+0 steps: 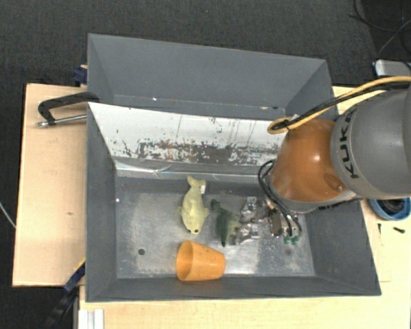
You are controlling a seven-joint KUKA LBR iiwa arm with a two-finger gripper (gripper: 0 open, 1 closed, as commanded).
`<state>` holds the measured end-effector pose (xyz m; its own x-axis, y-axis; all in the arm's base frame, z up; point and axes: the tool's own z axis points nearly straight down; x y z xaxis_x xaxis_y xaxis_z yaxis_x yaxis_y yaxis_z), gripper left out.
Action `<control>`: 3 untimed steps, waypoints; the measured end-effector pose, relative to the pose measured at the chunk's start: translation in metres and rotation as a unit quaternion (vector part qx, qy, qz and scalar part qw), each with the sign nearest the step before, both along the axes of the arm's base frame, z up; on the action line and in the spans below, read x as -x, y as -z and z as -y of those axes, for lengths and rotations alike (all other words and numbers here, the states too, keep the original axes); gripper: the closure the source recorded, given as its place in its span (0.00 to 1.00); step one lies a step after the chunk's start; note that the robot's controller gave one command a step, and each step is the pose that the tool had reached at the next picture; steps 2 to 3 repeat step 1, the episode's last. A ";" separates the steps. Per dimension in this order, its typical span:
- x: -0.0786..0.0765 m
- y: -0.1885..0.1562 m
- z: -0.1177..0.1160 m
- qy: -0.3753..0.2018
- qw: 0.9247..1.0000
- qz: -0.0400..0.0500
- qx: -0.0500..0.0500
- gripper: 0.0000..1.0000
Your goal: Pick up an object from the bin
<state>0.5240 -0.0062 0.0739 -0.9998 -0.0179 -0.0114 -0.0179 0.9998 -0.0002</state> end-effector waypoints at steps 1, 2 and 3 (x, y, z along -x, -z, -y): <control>0.030 -0.161 0.019 -0.149 0.989 0.000 0.002 1.00; 0.030 -0.161 0.019 -0.149 0.989 0.000 0.002 1.00; 0.030 -0.161 0.019 -0.149 0.989 0.000 0.002 1.00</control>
Offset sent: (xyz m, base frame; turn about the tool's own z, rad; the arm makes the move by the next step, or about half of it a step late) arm -0.0317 -0.0188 0.1568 -0.3008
